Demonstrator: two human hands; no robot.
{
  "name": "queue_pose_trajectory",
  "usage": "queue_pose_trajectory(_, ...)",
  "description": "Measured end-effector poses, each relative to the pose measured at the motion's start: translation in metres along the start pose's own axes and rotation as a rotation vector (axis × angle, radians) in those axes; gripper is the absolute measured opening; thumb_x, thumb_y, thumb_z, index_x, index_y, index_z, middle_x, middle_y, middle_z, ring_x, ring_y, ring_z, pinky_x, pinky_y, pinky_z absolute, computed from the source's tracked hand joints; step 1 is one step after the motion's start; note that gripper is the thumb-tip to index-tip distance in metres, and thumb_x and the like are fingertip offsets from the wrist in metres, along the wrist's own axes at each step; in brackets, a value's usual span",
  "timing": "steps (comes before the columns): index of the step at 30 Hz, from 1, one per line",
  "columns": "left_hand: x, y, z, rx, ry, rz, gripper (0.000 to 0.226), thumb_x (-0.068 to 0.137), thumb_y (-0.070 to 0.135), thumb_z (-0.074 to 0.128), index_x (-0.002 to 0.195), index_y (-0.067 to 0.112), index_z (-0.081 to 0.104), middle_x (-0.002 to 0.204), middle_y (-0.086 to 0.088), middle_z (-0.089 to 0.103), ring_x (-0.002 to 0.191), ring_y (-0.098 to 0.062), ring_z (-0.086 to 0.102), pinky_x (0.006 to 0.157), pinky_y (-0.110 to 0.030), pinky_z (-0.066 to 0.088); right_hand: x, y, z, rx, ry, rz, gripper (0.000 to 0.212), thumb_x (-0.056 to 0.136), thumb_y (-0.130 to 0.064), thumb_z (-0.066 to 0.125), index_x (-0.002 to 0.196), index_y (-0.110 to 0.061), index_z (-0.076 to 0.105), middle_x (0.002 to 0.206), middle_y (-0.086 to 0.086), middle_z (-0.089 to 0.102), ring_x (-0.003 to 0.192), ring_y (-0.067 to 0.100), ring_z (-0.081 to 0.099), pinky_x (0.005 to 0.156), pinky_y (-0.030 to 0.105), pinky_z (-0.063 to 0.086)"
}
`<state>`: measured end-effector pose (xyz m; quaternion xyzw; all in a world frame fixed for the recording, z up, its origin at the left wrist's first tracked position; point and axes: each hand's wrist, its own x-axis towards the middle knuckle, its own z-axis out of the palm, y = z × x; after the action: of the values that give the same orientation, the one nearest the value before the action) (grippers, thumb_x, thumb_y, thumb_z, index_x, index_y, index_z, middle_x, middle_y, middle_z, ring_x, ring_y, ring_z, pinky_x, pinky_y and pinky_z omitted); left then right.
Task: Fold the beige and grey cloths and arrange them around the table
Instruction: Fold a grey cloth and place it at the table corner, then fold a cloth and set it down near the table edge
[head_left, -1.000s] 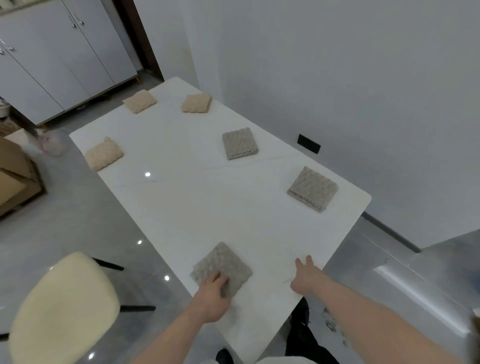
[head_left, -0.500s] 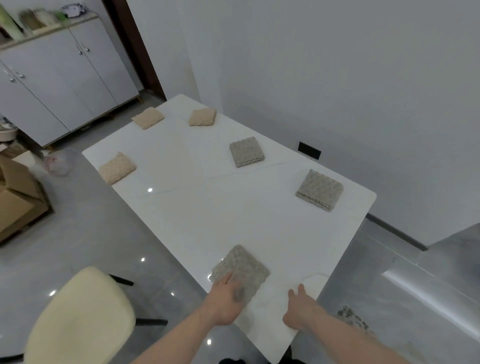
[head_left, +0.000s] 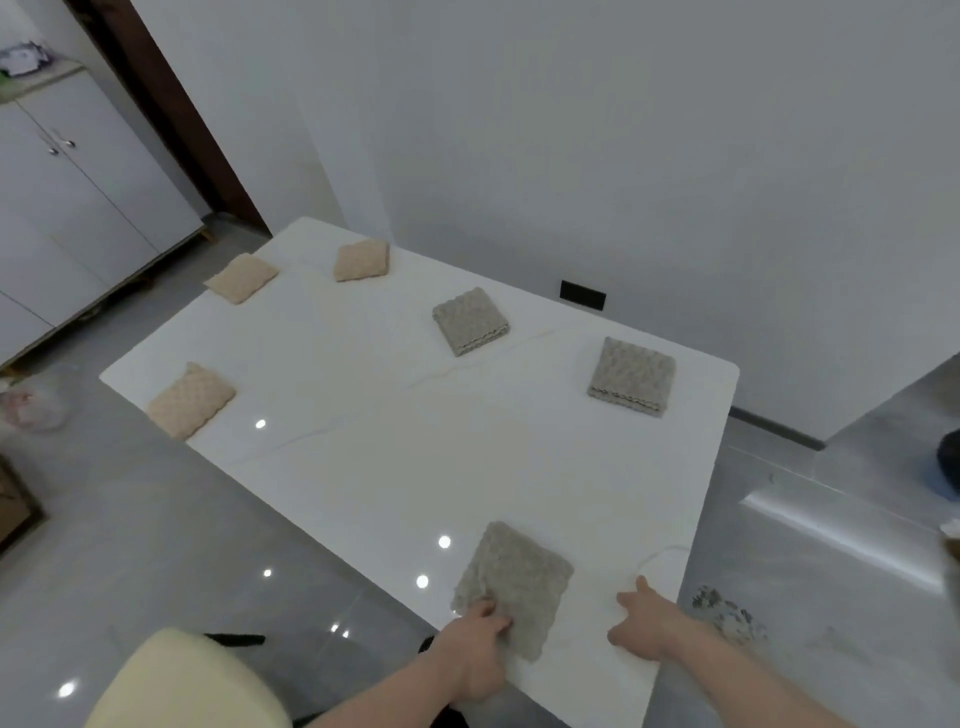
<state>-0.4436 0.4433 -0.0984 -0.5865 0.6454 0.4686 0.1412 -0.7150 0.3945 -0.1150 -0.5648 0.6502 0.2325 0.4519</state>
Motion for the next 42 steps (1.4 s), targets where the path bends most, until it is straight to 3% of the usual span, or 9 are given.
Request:
queue_pose_trajectory(7,0.01,-0.068,-0.045,-0.044,-0.071,0.137,0.061,0.084,0.019,0.05,0.143,0.032,0.05,0.144,0.013,0.045,0.127,-0.016,0.053,0.109,-0.026,0.041,0.0,-0.057,0.043,0.267,0.219,0.164,0.082,0.097,-0.039,0.051,0.16,-0.008,0.008,0.168,0.009,0.0,0.152,0.023,0.018,0.121,0.033,0.024)
queue_pose_trajectory(12,-0.001,-0.128,-0.078,-0.083,0.024,0.128,0.051,0.084,0.017,0.054,0.133,0.033,0.058,0.137,0.022,0.044,0.108,-0.009,0.058,0.101,-0.023,0.046,-0.016,-0.126,0.073,0.331,0.384,0.062,0.081,0.091,-0.026,0.058,0.159,-0.017,0.014,0.165,0.004,0.006,0.14,0.029,0.036,0.103,0.032,0.041)
queue_pose_trajectory(16,-0.011,-0.149,-0.099,-0.104,0.121,0.128,0.047,0.089,0.014,0.056,0.132,0.03,0.057,0.137,0.022,0.043,0.1,-0.008,0.06,0.089,-0.013,0.043,-0.019,-0.164,0.081,0.203,0.35,-0.029,0.076,0.088,-0.028,0.057,0.156,-0.018,0.025,0.163,0.007,0.016,0.141,0.032,0.035,0.113,0.032,0.034)
queue_pose_trajectory(23,-0.034,-0.164,-0.106,-0.21,0.229,0.105,0.046,0.09,0.014,0.055,0.132,0.032,0.057,0.144,0.02,0.035,0.105,-0.007,0.057,0.081,-0.006,0.043,-0.01,-0.179,0.092,0.198,0.206,-0.03,0.074,0.087,-0.037,0.052,0.155,-0.023,0.027,0.165,0.008,0.012,0.149,0.028,0.026,0.119,0.031,0.026)
queue_pose_trajectory(26,-0.044,-0.173,-0.111,-0.209,0.257,0.101,0.045,0.09,0.017,0.055,0.132,0.033,0.058,0.146,0.02,0.033,0.107,-0.005,0.057,0.09,-0.012,0.045,-0.008,-0.182,0.094,0.146,0.191,-0.012,0.075,0.089,-0.031,0.048,0.158,-0.021,0.021,0.167,0.009,0.004,0.153,0.028,0.015,0.122,0.033,0.019)
queue_pose_trajectory(28,-0.049,-0.182,-0.114,-0.207,0.266,0.088,0.044,0.09,0.018,0.056,0.132,0.032,0.058,0.147,0.018,0.033,0.108,-0.005,0.057,0.095,-0.017,0.045,-0.008,-0.186,0.095,0.151,0.197,0.008,0.074,0.088,-0.036,0.049,0.156,-0.02,0.026,0.165,0.01,0.01,0.15,0.03,0.024,0.12,0.034,0.025)
queue_pose_trajectory(33,-0.044,-0.2,-0.143,-0.224,0.306,0.091,0.043,0.091,0.016,0.057,0.131,0.034,0.057,0.148,0.018,0.032,0.112,-0.011,0.056,0.082,-0.007,0.044,-0.009,-0.213,0.071,0.168,0.303,0.063,0.063,0.089,-0.04,0.053,0.146,-0.016,0.04,0.151,0.009,0.035,0.137,0.03,0.039,0.11,0.036,0.038)
queue_pose_trajectory(37,-0.025,-0.213,-0.182,-0.247,0.328,0.121,0.043,0.092,0.017,0.059,0.131,0.034,0.057,0.147,0.017,0.033,0.112,-0.011,0.055,0.085,-0.014,0.045,0.001,-0.25,0.052,0.245,0.377,0.023,0.065,0.088,-0.03,0.055,0.149,-0.019,0.038,0.156,0.006,0.027,0.143,0.024,0.032,0.113,0.031,0.034)
queue_pose_trajectory(42,0.004,-0.262,-0.253,-0.233,0.353,0.132,0.044,0.091,0.017,0.06,0.133,0.032,0.057,0.152,0.011,0.032,0.118,-0.013,0.053,0.091,-0.02,0.045,0.032,-0.323,0.035,0.26,0.372,-0.027,0.063,0.089,-0.031,0.056,0.149,-0.022,0.039,0.155,0.003,0.024,0.136,0.025,0.041,0.108,0.031,0.038)
